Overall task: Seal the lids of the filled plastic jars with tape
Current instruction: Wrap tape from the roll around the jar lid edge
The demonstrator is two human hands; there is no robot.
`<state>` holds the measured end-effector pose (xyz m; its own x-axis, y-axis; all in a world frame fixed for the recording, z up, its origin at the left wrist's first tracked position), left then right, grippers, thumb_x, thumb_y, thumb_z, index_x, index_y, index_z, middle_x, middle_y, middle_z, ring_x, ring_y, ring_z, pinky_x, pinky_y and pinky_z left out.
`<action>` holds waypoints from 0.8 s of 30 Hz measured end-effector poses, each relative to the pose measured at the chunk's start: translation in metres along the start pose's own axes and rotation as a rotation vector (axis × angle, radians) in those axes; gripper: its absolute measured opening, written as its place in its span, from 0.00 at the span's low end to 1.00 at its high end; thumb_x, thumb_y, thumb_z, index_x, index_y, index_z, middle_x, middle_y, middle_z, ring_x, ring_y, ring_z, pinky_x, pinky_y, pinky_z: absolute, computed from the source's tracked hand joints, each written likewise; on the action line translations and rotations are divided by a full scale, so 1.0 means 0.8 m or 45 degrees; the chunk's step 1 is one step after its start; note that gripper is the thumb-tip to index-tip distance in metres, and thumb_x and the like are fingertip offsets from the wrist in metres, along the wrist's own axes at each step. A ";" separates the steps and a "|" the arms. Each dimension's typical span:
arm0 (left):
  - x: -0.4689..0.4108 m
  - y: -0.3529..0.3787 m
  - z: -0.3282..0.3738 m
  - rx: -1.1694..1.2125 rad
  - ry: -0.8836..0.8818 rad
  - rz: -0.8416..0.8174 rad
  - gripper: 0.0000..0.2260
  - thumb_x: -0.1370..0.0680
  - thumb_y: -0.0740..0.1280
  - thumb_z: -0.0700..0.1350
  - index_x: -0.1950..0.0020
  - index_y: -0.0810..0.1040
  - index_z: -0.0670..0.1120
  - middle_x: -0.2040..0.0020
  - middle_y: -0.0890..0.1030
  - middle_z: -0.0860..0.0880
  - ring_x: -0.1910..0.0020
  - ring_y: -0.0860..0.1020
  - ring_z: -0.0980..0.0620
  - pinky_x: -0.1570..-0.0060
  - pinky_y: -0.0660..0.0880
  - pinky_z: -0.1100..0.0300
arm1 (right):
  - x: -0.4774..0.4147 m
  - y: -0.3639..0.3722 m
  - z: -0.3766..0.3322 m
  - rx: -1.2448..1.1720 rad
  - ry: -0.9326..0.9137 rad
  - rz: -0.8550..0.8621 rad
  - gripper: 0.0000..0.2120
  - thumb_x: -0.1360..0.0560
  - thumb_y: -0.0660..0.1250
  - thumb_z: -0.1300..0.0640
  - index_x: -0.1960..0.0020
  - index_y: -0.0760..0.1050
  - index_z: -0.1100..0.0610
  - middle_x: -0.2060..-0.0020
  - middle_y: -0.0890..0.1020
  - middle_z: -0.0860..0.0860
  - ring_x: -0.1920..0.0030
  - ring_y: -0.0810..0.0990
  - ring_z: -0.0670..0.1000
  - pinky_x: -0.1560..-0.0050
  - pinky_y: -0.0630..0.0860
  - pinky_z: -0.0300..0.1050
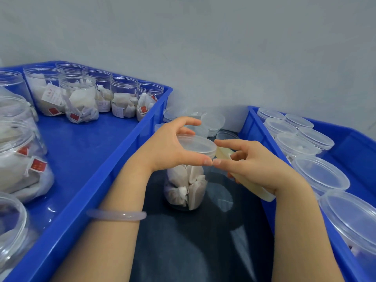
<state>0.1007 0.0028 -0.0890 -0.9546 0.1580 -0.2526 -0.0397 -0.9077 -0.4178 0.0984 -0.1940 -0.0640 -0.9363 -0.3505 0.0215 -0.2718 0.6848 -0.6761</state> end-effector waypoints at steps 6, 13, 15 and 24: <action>0.001 0.002 0.003 -0.019 0.045 -0.116 0.37 0.46 0.80 0.56 0.40 0.71 0.64 0.43 0.77 0.60 0.45 0.72 0.73 0.52 0.69 0.77 | -0.001 0.000 0.010 -0.040 0.045 0.009 0.27 0.42 0.75 0.39 0.44 0.74 0.32 0.52 0.82 0.51 0.51 0.78 0.45 0.42 0.76 0.53; 0.005 0.006 0.044 -0.804 -0.154 -0.280 0.45 0.38 0.78 0.49 0.26 0.58 0.60 0.33 0.67 0.54 0.35 0.66 0.54 0.45 0.67 0.60 | -0.011 0.012 0.004 0.079 -0.041 0.074 0.40 0.44 0.79 0.43 0.33 0.71 0.40 0.57 0.73 0.32 0.52 0.72 0.33 0.58 0.65 0.28; 0.000 0.027 0.057 -1.120 -0.209 -0.246 0.40 0.38 0.78 0.52 0.30 0.64 0.56 0.39 0.66 0.49 0.37 0.65 0.46 0.48 0.65 0.54 | -0.012 0.015 0.000 0.114 -0.072 0.066 0.38 0.41 0.79 0.46 0.33 0.71 0.40 0.57 0.73 0.30 0.50 0.72 0.36 0.58 0.65 0.28; -0.017 0.026 0.046 -0.958 -0.244 -0.217 0.21 0.35 0.75 0.53 0.50 0.67 0.58 0.53 0.69 0.56 0.49 0.64 0.51 0.53 0.61 0.53 | -0.008 0.016 0.000 0.040 0.023 -0.080 0.40 0.37 0.75 0.50 0.28 0.64 0.40 0.46 0.75 0.42 0.45 0.73 0.41 0.51 0.69 0.39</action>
<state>0.1019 -0.0323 -0.0620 -0.9902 0.1395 -0.0063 -0.0448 -0.3597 -0.9320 0.1006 -0.1833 -0.0725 -0.9215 -0.3805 0.0779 -0.3236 0.6414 -0.6956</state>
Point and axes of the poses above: each hand's wrist, its own x-axis away from the middle knuckle, its own y-axis out of the palm, z = x × y, the point moved 1 cm from there along -x, towards the middle knuckle
